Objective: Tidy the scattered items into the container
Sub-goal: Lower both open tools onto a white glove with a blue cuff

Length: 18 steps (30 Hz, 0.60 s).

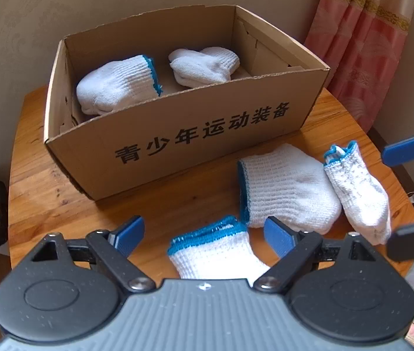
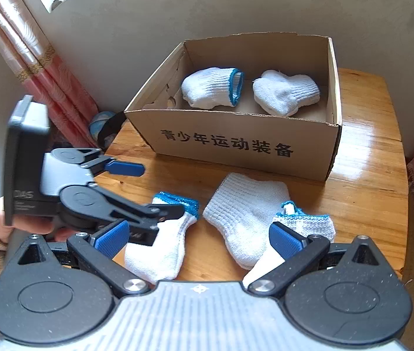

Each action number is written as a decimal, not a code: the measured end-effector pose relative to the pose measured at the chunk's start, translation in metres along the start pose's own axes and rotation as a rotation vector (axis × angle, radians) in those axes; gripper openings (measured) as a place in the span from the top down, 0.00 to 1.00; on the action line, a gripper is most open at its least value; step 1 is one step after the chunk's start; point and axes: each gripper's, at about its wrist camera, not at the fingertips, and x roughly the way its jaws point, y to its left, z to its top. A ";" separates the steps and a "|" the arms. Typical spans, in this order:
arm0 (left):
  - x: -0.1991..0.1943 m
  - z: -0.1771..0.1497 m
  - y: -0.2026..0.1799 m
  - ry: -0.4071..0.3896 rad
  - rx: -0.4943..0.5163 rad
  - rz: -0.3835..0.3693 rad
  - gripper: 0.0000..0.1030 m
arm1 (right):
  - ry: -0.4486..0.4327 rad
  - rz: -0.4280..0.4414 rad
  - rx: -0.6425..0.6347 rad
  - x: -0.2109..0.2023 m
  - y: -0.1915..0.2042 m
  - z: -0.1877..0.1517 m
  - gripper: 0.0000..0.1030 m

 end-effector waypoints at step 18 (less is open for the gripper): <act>-0.005 -0.036 0.037 0.071 -0.036 0.112 0.14 | 0.016 0.018 -0.132 0.009 0.021 -0.012 0.04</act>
